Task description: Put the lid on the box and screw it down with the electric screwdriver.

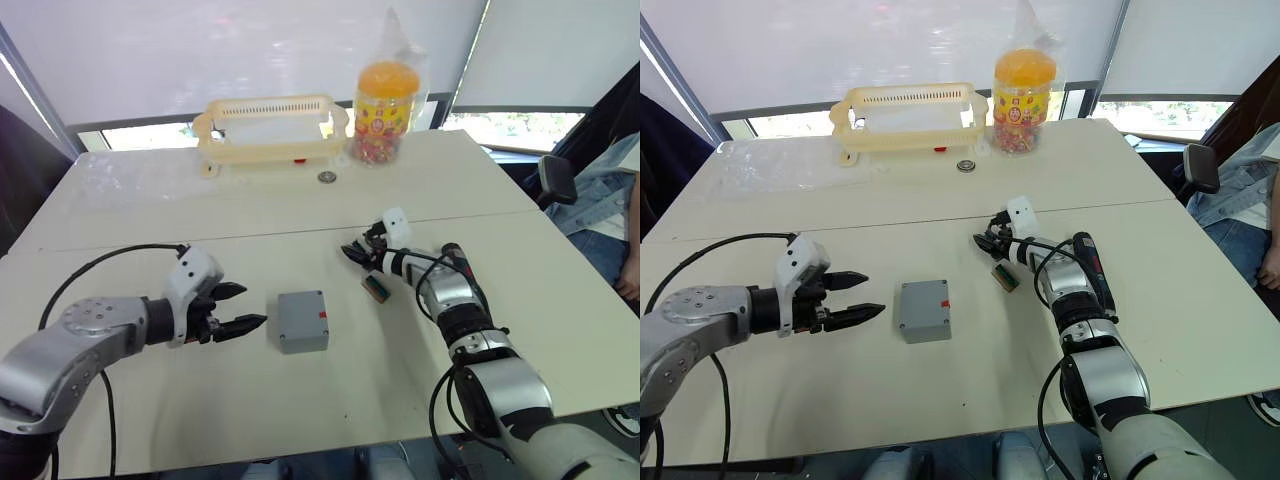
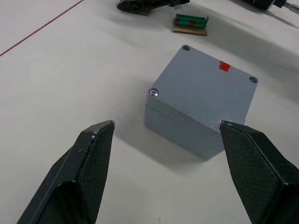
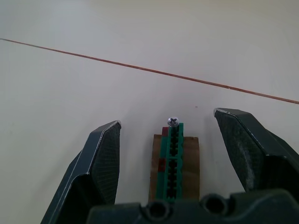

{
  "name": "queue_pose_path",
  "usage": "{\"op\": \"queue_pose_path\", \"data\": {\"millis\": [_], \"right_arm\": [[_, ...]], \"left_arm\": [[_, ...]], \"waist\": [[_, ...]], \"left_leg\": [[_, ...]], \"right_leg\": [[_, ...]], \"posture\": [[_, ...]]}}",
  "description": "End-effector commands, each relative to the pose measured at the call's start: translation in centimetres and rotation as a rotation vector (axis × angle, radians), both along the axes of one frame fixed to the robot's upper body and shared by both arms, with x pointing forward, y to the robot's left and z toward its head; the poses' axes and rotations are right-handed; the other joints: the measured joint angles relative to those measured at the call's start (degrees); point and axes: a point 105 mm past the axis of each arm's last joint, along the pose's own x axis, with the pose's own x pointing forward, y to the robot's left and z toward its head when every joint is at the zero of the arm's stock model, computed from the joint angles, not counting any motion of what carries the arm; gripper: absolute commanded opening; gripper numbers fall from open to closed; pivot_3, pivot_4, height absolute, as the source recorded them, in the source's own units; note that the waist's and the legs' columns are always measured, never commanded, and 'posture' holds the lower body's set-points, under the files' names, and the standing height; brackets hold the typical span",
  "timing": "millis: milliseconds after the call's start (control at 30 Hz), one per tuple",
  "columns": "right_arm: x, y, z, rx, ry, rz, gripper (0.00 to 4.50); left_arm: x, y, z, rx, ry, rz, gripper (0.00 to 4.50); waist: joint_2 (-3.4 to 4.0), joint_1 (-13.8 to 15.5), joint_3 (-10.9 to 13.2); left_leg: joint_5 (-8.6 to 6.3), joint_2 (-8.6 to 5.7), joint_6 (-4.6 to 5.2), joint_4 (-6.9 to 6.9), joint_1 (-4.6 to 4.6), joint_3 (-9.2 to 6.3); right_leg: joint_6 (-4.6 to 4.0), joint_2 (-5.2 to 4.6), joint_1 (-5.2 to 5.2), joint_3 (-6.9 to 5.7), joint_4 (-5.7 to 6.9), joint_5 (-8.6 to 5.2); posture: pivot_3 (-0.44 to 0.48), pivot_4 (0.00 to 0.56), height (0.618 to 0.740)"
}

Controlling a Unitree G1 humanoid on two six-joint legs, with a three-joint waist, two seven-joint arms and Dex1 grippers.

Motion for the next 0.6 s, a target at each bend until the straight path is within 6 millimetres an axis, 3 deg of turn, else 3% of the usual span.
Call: {"op": "queue_pose_path", "data": {"millis": [33, 200, 300, 400, 600], "right_arm": [[0.43, 0.60, 2.84, 0.032, -0.085, 0.015, 3.45], [0.37, 0.63, 2.47, 0.039, -0.068, 0.015, 3.45], [0.34, 0.70, 2.61, 0.051, -0.072, 0.017, 2.73], [0.32, 0.78, 2.77, 0.059, -0.077, 0.019, 1.23], [0.31, 0.77, 2.60, 0.054, -0.074, 0.017, 1.23]], "left_arm": [[-0.02, -0.12, 0.55, 0.009, -0.039, -0.008, 3.68], [-0.08, -0.17, 0.46, 0.010, -0.039, -0.008, 3.68], [-0.15, -0.19, 0.33, 0.010, -0.035, -0.009, 3.68], [-0.20, -0.22, 0.21, 0.012, -0.032, -0.011, 3.68], [-0.18, -0.22, 0.15, 0.015, -0.032, -0.012, 3.68]], "waist": [[0.00, 0.0, 0.0], [0.00, 0.0, 0.0], [0.00, 0.0, 0.0], [0.00, 0.0, 0.0], [0.00, 0.0, 0.0]], "left_leg": [[0.00, 0.00, 0.00, 0.00, 0.00, 0.00], [0.00, 0.00, 0.00, 0.00, 0.00, 0.00], [0.00, 0.00, 0.00, 0.00, 0.00, 0.00], [0.00, 0.00, 0.00, 0.00, 0.00, 0.00], [0.00, 0.00, 0.00, 0.00, 0.00, 0.00]], "right_leg": [[0.00, 0.00, 0.00, 0.00, 0.00, 0.00], [0.00, 0.00, 0.00, 0.00, 0.00, 0.00], [0.00, 0.00, 0.00, 0.00, 0.00, 0.00], [0.00, 0.00, 0.00, 0.00, 0.00, 0.00], [0.00, 0.00, 0.00, 0.00, 0.00, 0.00]], "posture": [[0.000, 0.150, 0.740], [0.000, 0.150, 0.740], [0.000, 0.150, 0.740], [0.000, 0.150, 0.740], [0.000, 0.150, 0.740]]}}
